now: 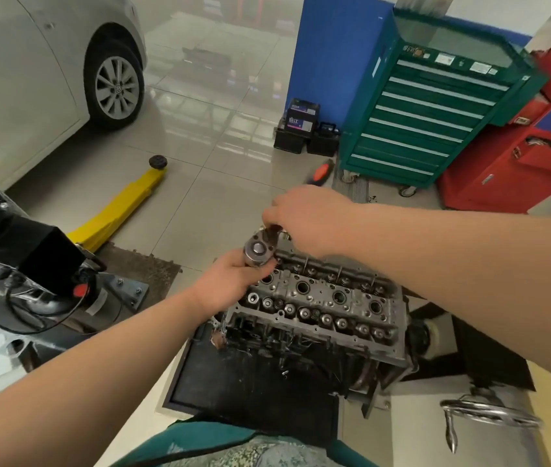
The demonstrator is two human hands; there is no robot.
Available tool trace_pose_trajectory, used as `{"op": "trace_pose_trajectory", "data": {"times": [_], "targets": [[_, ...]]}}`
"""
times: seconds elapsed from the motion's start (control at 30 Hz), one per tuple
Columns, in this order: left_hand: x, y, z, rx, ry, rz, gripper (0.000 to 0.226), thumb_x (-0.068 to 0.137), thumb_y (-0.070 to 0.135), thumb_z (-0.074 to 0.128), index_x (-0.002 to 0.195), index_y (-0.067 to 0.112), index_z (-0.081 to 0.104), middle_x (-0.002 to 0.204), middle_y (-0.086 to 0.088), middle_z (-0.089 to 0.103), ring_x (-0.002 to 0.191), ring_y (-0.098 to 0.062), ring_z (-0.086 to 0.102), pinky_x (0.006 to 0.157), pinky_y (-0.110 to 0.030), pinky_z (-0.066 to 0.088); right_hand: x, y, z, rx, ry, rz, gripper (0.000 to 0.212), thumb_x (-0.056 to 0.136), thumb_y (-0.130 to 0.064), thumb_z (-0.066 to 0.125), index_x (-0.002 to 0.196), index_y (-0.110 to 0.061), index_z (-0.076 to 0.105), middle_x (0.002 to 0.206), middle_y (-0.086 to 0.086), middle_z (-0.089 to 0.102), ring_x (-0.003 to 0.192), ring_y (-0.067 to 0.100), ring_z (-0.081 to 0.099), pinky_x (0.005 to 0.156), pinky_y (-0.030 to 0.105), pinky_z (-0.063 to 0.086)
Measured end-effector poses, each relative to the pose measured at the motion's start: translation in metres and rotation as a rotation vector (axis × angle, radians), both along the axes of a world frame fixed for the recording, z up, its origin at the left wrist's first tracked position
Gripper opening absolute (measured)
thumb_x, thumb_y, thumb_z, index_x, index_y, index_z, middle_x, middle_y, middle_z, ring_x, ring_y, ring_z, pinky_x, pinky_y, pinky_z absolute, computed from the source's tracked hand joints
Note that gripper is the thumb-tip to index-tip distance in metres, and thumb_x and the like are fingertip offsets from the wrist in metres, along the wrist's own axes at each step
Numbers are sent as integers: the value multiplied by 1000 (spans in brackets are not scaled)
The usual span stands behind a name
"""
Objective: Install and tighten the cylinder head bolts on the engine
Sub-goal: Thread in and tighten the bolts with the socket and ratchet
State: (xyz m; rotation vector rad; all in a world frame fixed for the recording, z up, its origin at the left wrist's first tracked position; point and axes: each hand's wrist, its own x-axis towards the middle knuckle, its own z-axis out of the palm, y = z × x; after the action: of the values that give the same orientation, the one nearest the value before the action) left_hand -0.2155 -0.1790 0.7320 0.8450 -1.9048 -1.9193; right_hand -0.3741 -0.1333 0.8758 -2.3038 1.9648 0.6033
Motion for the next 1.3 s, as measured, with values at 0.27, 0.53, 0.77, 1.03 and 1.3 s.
{"op": "trace_pose_trajectory", "data": {"times": [0.27, 0.53, 0.77, 1.03, 1.3], "targets": [[-7, -3, -8, -20, 10, 155, 55, 92, -16, 47, 53, 18, 65, 53, 9, 54, 51, -5, 47, 56, -19, 40, 27, 31, -19, 208, -261, -211, 17, 96, -28, 59, 95, -12, 65, 80, 2, 64, 63, 14, 56, 47, 27, 38], [-5, -12, -1, 5, 50, 5, 23, 105, 5, 57, 97, 16, 76, 89, 1, 69, 85, -13, 59, 78, -24, 47, 16, 13, -6, -66, 11, -150, 6, 94, -16, 57, 88, -18, 60, 80, -3, 58, 72, 22, 57, 53, 34, 40], [-4, -12, -5, 13, 35, 72, 28, 85, 17, 58, 68, 32, 74, 68, 13, 63, 65, -4, 55, 68, -25, 44, 20, 27, -19, 82, -196, -215, 6, 93, -22, 59, 99, -22, 60, 80, -4, 60, 69, 15, 57, 53, 30, 43], [-2, -24, -3, 0, 53, -70, 30, 93, 24, 65, 100, -6, 64, 86, -18, 58, 78, -24, 51, 75, -41, 45, 26, 28, -14, -20, -55, -245, 6, 89, -21, 60, 83, -23, 58, 74, -6, 57, 62, 16, 55, 49, 29, 40], [1, -7, -8, 4, 33, -5, 25, 104, 13, 60, 87, 27, 71, 75, 10, 62, 69, -8, 55, 70, -22, 45, 18, 7, -9, -52, -20, -110, 18, 95, -21, 59, 112, -26, 63, 100, -5, 58, 104, 24, 59, 91, 45, 50]]}}
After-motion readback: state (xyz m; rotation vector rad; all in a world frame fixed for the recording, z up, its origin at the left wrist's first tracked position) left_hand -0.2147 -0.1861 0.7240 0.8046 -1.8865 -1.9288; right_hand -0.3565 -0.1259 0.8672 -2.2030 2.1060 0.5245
